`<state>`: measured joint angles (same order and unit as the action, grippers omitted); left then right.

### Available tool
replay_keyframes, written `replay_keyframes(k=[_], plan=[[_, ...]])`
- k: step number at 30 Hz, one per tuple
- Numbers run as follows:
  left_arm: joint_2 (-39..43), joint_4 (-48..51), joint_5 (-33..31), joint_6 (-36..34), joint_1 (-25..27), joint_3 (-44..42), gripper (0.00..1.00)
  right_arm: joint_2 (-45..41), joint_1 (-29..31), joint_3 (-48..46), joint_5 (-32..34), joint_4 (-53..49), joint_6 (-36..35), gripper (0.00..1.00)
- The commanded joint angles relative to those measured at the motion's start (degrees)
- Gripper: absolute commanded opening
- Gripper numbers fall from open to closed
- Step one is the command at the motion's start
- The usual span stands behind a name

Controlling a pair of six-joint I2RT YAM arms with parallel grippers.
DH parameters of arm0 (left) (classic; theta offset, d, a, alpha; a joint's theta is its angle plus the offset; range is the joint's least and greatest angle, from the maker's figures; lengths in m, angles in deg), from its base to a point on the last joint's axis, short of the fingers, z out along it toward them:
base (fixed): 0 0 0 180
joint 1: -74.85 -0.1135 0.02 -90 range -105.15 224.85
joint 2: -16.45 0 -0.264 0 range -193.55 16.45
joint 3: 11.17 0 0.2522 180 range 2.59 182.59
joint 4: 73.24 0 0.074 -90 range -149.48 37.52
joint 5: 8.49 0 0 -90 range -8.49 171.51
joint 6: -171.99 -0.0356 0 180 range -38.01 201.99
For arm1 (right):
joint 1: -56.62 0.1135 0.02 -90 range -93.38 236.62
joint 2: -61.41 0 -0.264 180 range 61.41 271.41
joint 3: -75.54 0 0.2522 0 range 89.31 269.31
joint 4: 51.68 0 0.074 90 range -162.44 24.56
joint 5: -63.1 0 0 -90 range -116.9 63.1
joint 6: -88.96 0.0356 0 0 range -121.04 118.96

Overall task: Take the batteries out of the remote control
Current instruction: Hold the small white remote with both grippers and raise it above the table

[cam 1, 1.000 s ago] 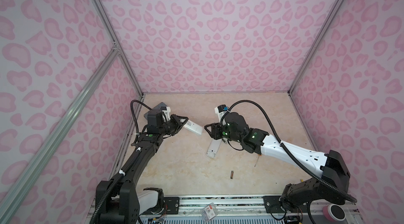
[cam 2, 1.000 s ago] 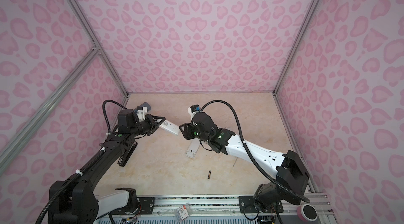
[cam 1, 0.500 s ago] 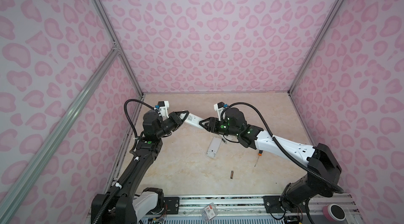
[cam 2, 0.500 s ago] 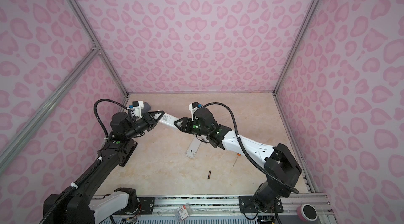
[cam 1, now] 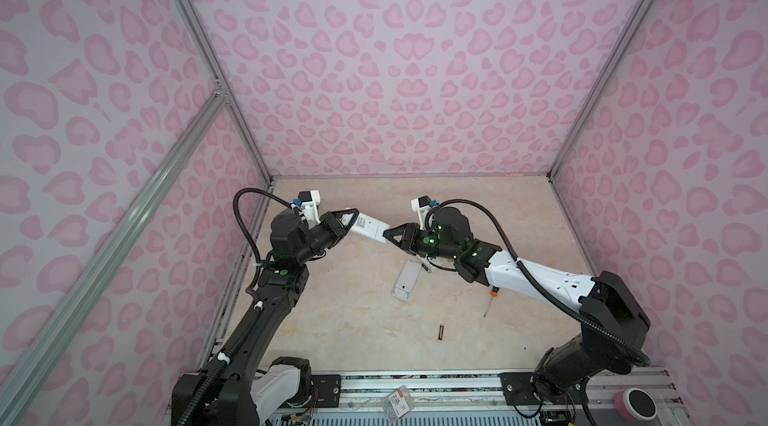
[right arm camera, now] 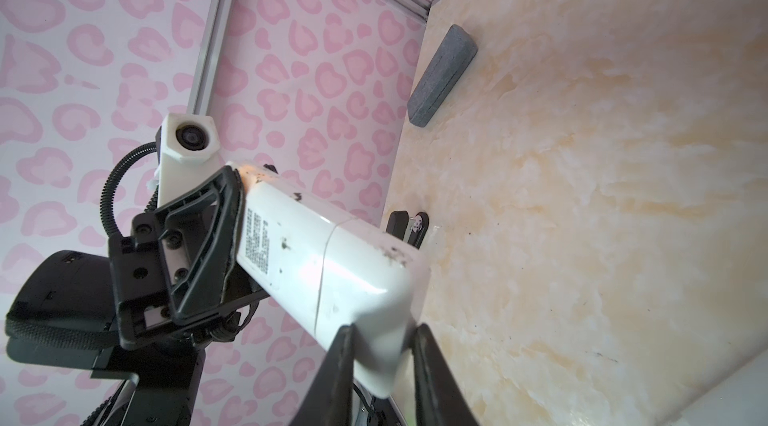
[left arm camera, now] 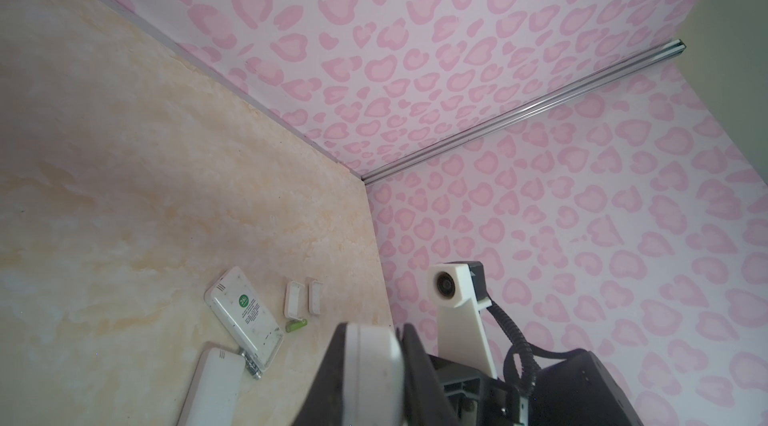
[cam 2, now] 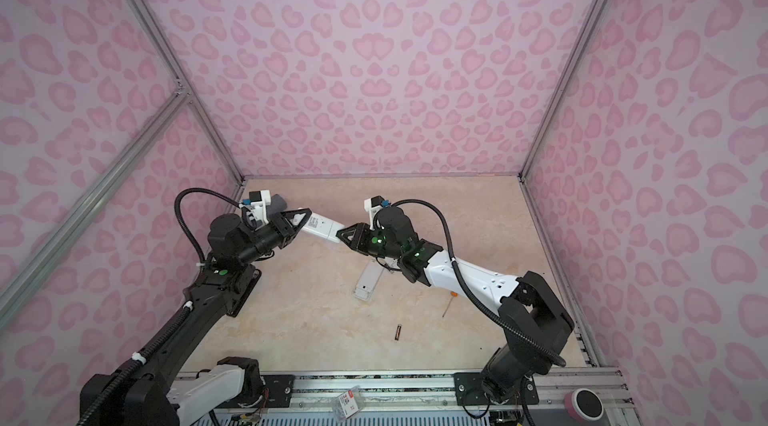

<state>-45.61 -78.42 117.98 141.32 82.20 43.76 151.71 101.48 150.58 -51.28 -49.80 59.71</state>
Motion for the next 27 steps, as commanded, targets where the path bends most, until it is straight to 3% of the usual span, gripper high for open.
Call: replay_keyframes(k=[1, 3, 8, 14, 16, 21, 27], plan=[[-0.1, -4.9, 3.3, 1.5, 0.1, -0.2, 0.04, 0.4, 0.0, -0.9, 0.2, 1.5, 1.0, 0.22], [-0.1, -5.2, 3.3, 1.6, 0.1, -0.6, 0.04, 0.3, -0.1, -1.4, 0.2, 2.1, 1.4, 0.23], [0.0, -5.7, 3.5, 1.8, 0.1, -0.9, 0.04, 0.7, -0.1, -1.2, -0.2, 2.8, 1.8, 0.44], [-1.2, -6.3, 3.8, 2.6, 0.1, -1.0, 0.04, 2.2, -0.3, 0.1, -1.5, 2.9, 1.9, 0.46], [-1.6, -6.4, 4.0, 2.7, 0.2, -1.1, 0.04, 2.7, -0.4, 0.1, -2.1, 3.9, 2.6, 0.44], [-1.6, -6.4, 3.8, 2.5, 0.1, -1.4, 0.04, 3.0, -0.9, -1.3, -3.0, 6.5, 4.1, 0.27], [-1.7, -6.4, 3.6, 2.3, 0.0, -1.4, 0.04, 1.6, -1.6, -3.2, -2.4, 6.7, 4.4, 0.19]])
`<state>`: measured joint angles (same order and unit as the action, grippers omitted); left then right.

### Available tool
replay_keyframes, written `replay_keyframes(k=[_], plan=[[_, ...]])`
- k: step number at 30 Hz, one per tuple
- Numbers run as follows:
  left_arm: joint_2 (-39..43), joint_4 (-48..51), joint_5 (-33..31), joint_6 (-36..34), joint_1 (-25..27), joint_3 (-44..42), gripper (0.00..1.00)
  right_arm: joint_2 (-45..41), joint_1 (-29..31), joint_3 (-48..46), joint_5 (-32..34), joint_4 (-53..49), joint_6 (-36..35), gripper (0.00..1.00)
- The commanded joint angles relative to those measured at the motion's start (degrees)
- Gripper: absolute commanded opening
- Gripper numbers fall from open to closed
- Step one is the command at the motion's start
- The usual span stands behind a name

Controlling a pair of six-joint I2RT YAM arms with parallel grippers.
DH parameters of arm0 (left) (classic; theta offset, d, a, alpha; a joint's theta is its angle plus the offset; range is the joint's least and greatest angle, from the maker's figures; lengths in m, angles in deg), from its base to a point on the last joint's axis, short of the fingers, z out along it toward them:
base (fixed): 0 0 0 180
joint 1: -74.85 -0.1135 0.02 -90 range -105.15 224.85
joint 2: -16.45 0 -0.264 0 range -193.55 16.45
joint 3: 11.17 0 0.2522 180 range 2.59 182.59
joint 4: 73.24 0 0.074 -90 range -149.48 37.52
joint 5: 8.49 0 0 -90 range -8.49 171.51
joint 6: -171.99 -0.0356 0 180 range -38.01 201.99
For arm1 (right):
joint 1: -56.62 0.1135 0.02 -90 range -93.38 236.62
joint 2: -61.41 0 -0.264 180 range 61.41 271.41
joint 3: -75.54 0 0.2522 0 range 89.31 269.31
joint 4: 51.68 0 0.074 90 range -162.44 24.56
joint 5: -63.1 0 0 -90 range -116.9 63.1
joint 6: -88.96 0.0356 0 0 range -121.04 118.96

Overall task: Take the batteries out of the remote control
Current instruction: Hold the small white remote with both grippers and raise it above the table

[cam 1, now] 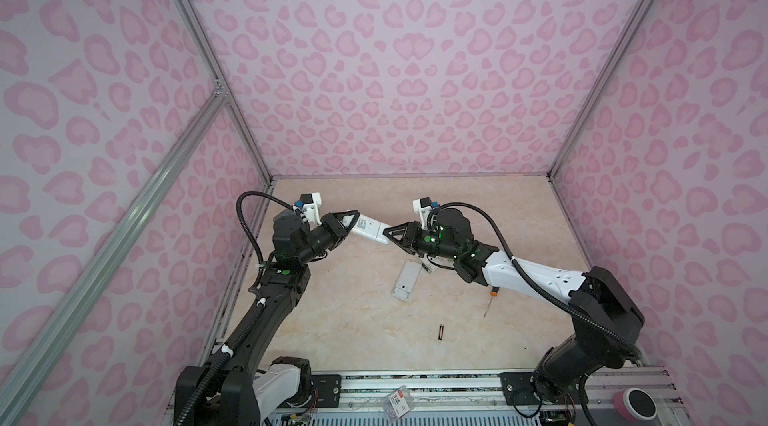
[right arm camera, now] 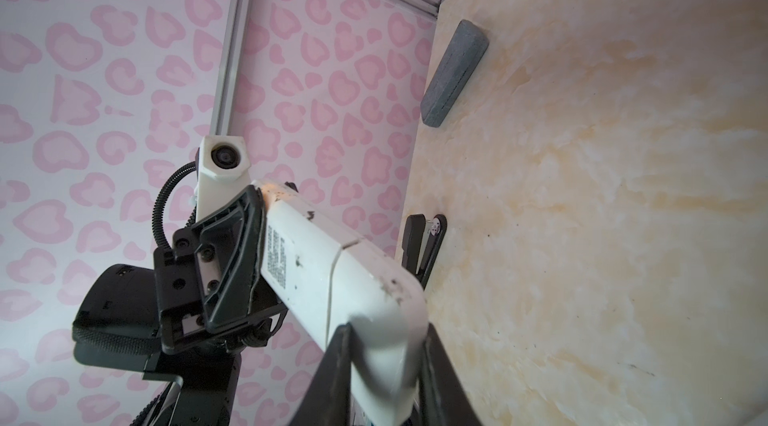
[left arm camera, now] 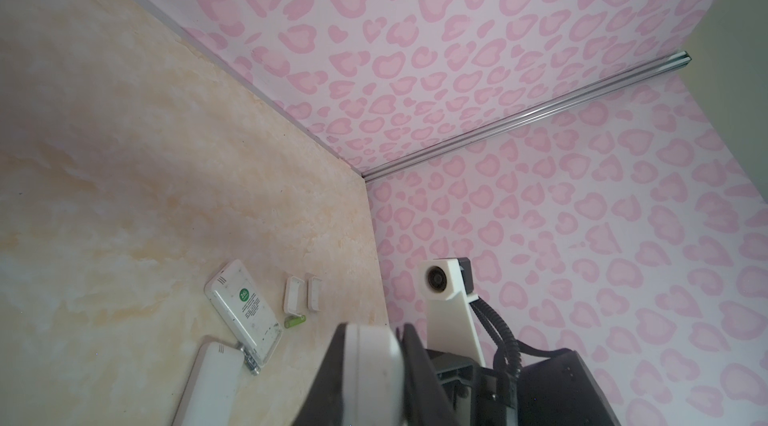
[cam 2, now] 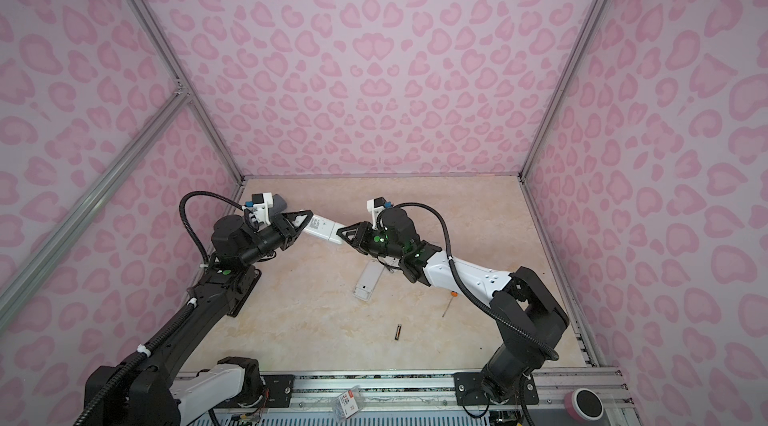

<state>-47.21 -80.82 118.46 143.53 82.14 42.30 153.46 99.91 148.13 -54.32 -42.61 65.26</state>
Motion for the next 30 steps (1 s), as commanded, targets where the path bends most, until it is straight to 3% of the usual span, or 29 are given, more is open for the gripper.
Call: replay_keyframes(k=[1, 30], plan=[[-0.2, -4.0, 3.1, 0.1, 0.1, 0.1, 0.04, -0.3, -0.2, -1.0, 0.7, -0.4, -1.3, 0.17], [-1.2, -3.3, 3.0, -0.1, -0.6, -2.2, 0.04, -2.0, -0.4, -0.7, 0.3, -1.5, -3.4, 0.10]])
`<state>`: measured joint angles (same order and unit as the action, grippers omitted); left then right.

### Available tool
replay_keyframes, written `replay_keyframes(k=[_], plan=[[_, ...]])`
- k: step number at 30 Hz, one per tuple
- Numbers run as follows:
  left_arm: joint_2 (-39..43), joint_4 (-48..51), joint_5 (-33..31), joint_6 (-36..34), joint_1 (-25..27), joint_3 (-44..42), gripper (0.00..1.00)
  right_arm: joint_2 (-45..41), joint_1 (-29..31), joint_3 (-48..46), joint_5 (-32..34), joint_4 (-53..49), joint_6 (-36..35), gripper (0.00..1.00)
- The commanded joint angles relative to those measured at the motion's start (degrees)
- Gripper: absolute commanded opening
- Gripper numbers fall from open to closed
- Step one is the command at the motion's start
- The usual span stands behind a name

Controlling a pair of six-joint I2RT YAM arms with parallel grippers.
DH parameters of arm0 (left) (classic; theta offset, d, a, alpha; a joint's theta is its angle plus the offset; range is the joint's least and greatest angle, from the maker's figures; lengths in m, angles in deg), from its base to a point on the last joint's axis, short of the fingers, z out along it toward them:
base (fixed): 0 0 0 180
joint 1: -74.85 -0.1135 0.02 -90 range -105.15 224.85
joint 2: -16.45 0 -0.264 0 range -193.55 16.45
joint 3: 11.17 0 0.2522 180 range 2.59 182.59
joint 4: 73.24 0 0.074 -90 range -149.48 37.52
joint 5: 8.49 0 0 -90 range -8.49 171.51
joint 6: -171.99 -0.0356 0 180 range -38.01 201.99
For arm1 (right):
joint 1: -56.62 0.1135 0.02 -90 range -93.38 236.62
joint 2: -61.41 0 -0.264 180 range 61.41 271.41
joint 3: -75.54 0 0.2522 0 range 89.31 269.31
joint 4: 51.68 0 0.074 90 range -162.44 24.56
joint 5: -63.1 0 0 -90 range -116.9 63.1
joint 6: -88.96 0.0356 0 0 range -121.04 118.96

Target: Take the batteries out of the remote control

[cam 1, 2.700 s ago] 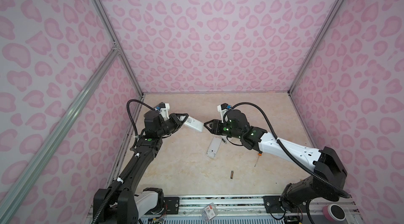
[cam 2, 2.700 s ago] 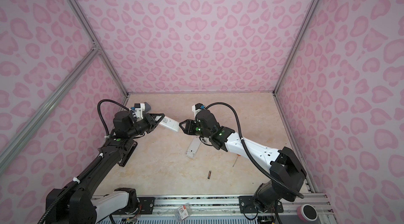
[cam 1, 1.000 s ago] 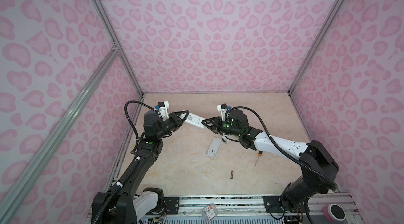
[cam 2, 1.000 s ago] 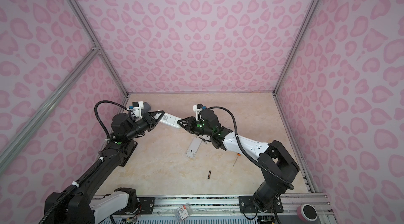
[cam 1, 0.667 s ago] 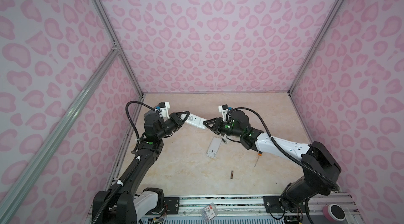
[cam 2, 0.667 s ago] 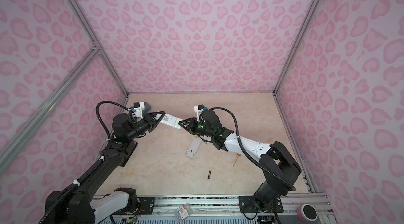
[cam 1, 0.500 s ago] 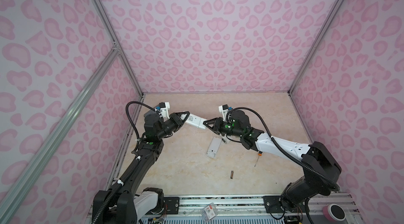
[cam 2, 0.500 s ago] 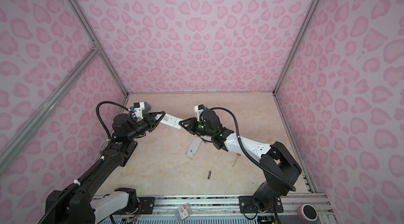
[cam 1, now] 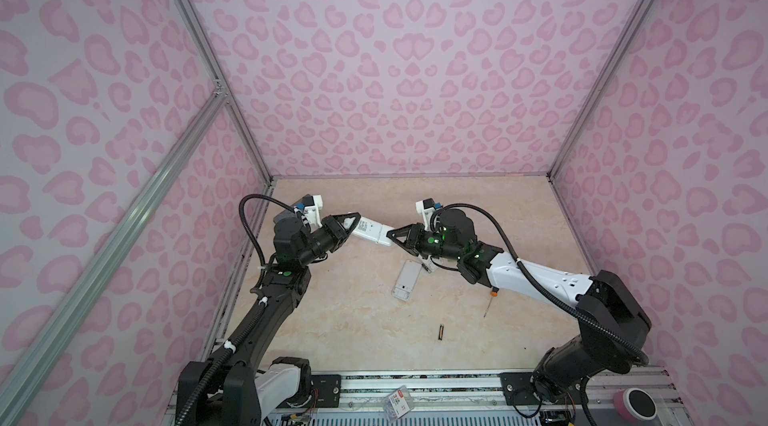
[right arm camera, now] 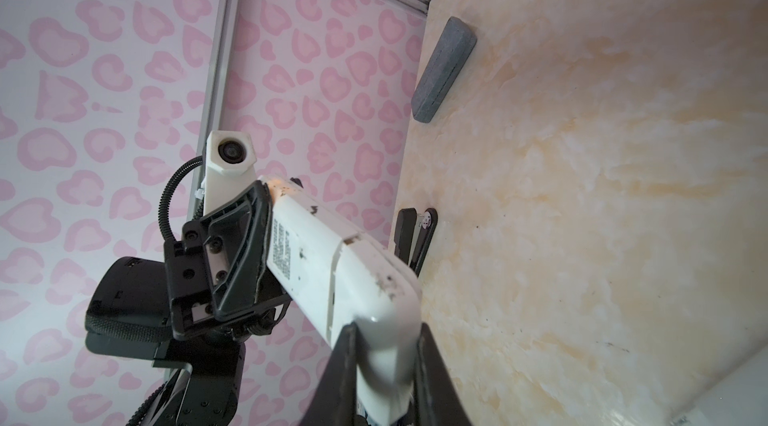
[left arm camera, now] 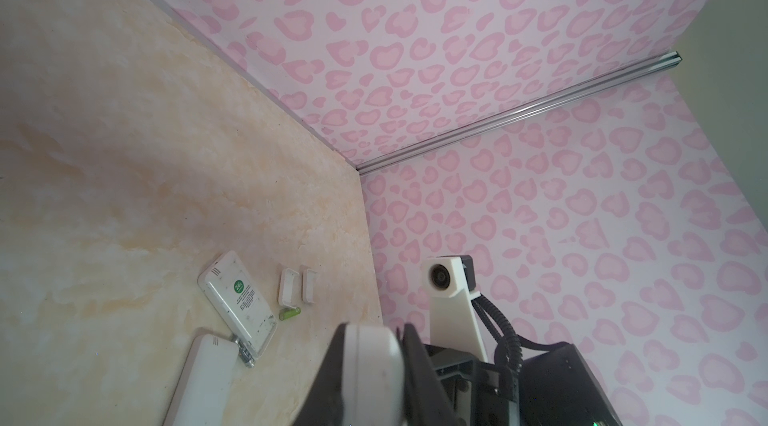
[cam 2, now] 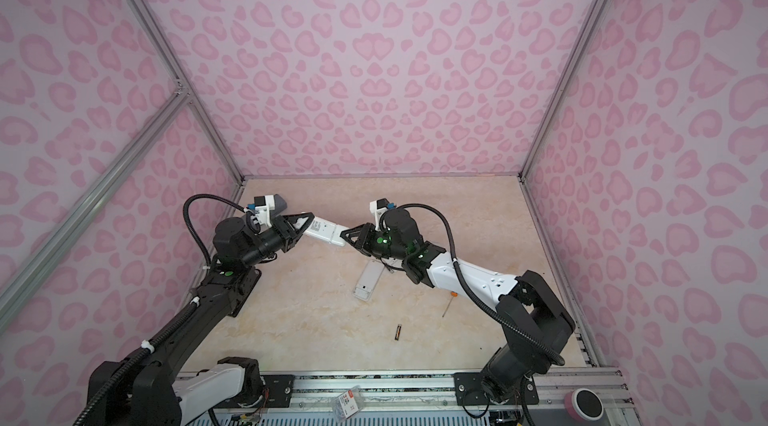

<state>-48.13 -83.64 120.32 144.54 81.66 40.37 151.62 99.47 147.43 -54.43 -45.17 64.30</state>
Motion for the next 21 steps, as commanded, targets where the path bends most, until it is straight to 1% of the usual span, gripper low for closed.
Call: replay_keyframes(k=[1, 3, 5, 7, 8, 14, 19, 21], plan=[[-0.5, -0.5, 1.2, -1.1, -0.2, -0.2, 0.04, -0.2, 0.0, -0.2, 0.5, 0.9, -2.5, 0.12], [-0.9, -0.6, 1.3, -1.1, -0.2, -0.1, 0.04, -0.4, 0.0, -0.3, 0.4, 0.5, -2.8, 0.21], [-1.2, -0.8, 1.4, -1.1, -0.2, 0.1, 0.04, -0.1, 0.0, -0.2, 0.5, 0.2, -2.9, 0.26], [-1.4, -0.8, 1.6, -1.0, -0.1, 0.4, 0.04, 0.1, 0.1, -0.2, 0.5, 0.1, -2.8, 0.26], [-1.5, -0.9, 1.6, -1.1, -0.2, 0.5, 0.04, 0.3, 0.1, -0.2, 0.4, 0.1, -2.7, 0.25], [-1.5, -0.8, 1.8, -1.3, -0.2, 0.3, 0.04, 0.6, 0.1, 0.1, -0.3, 0.7, -2.2, 0.09], [-1.9, -0.8, 1.7, -1.4, -0.2, -0.4, 0.04, 1.4, 0.1, -0.5, -1.6, 5.1, -0.2, 0.01], [-2.3, -0.8, 1.8, -1.4, -0.3, -0.4, 0.04, 1.8, 0.1, -0.7, -2.1, 7.0, 0.6, 0.00]])
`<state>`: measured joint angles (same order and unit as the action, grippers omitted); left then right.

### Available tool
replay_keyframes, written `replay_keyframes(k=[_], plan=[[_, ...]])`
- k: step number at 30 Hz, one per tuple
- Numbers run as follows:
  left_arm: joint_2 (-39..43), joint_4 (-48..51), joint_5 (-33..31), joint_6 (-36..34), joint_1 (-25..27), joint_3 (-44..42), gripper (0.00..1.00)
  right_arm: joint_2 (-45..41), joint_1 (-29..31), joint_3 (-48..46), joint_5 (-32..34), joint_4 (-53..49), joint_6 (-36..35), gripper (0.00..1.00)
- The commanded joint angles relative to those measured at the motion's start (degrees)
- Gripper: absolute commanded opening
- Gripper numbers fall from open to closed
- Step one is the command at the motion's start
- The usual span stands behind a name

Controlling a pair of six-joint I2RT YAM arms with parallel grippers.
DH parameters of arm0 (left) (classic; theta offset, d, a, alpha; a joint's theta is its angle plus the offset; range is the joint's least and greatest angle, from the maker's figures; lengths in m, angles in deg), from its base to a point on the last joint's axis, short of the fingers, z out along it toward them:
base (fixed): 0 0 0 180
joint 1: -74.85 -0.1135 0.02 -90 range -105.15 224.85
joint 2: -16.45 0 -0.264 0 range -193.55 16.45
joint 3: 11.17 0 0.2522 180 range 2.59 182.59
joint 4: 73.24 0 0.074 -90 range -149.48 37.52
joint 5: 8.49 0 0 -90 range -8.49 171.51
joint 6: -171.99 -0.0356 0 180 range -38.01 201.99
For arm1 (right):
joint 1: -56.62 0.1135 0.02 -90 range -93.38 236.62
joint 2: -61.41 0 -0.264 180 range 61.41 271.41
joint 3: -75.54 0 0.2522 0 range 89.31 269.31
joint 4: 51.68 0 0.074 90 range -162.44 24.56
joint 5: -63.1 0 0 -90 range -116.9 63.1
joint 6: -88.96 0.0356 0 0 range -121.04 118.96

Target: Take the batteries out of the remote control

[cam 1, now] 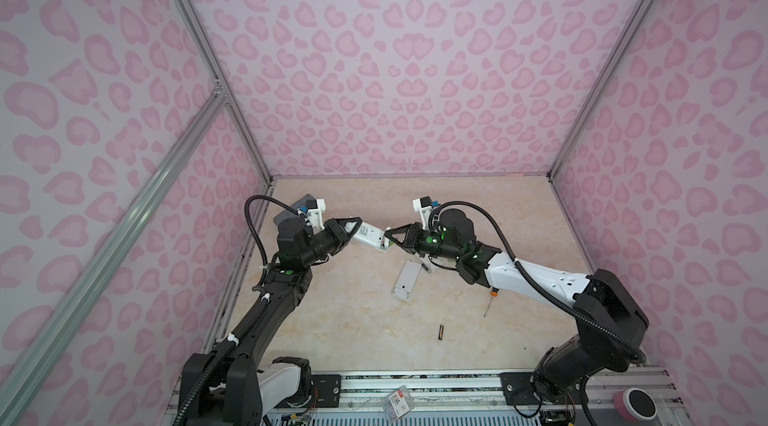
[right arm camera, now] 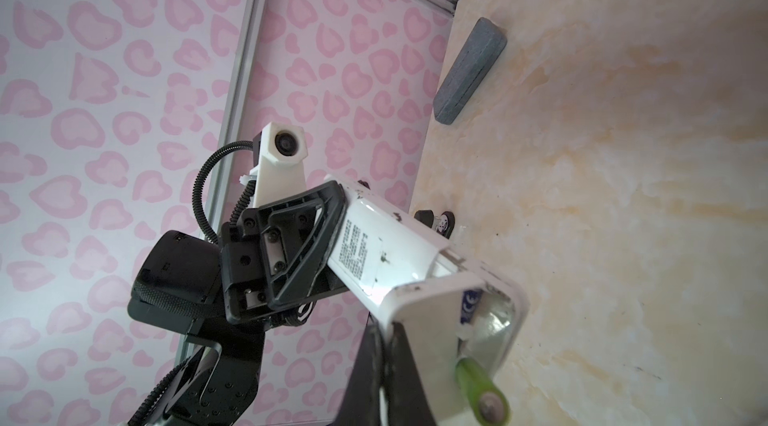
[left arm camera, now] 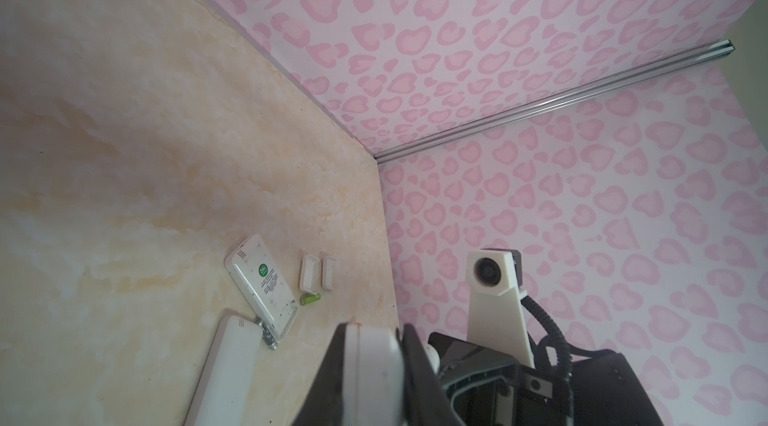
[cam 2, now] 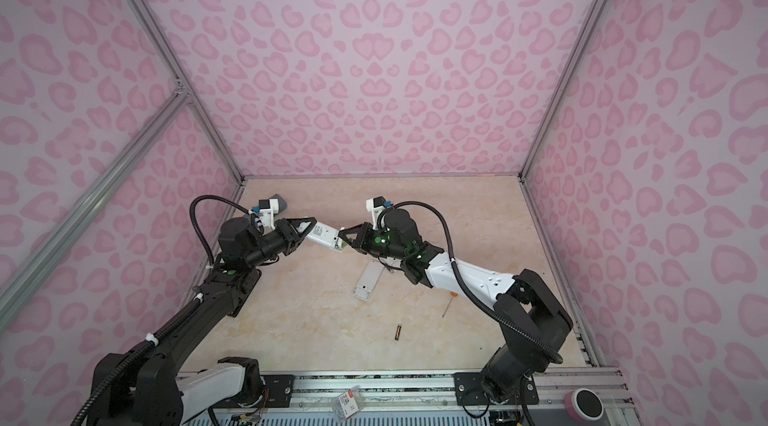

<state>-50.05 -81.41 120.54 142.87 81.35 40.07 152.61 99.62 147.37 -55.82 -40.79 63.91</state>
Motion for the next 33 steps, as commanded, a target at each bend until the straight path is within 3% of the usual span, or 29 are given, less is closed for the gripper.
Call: replay_keyframes(k=[1, 13, 24, 29, 33], plan=[[-0.6, -3.0, 1.7, 0.3, 0.0, 0.0, 0.04, 0.9, 0.0, -0.6, -0.8, 2.9, 1.0, 0.00], [-4.6, -3.7, 2.4, 0.7, 0.0, -1.1, 0.04, 2.3, -0.4, -1.1, -0.4, 0.9, -1.5, 0.00], [-18.1, -7.4, 1.5, -4.1, 0.4, -2.7, 0.04, 11.4, -3.8, -4.6, -3.2, 11.6, 1.5, 0.00], [-23.2, -7.1, 2.8, -7.0, -1.2, -0.3, 0.04, 8.7, -6.4, -4.2, -2.0, 2.3, -5.4, 0.00], [-27.8, -5.9, 4.9, -10.3, -3.4, 2.4, 0.03, 5.5, -9.0, -3.4, 0.7, -12.1, -14.5, 0.00]])
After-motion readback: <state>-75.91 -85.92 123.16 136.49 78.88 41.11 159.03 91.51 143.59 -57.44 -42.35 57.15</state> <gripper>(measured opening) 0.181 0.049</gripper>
